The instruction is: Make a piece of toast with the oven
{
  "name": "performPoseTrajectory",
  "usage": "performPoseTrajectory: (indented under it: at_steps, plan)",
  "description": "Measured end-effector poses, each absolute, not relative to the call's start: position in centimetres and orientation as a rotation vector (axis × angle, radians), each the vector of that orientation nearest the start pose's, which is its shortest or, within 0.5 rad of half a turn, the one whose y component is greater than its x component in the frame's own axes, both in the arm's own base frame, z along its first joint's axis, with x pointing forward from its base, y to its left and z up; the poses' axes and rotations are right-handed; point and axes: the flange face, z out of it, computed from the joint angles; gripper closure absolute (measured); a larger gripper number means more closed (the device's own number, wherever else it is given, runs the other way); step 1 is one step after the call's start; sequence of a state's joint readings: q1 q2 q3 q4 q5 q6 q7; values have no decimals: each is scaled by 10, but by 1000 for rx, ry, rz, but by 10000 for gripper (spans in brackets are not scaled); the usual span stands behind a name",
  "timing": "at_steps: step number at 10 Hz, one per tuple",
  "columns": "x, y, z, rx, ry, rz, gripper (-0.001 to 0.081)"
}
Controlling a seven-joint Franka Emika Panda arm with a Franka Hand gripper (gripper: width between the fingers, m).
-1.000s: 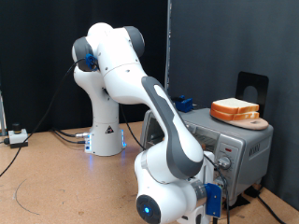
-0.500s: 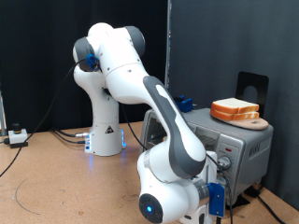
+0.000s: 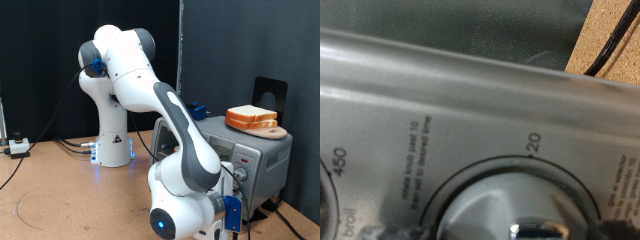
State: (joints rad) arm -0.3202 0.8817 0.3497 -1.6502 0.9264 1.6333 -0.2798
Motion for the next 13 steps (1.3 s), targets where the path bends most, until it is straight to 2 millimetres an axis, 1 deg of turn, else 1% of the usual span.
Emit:
performPoseTrajectory:
  at_steps: [8, 9, 10, 11, 12, 13]
  plan:
    - [605, 82, 137, -1794, 217, 716, 494]
    - [604, 83, 136, -1793, 217, 720, 395]
    - [603, 84, 134, -1791, 218, 723, 258]
    - [603, 83, 132, -1795, 223, 722, 258]
    - [602, 83, 129, -1797, 231, 721, 81]
    - [602, 82, 127, -1797, 234, 721, 22]
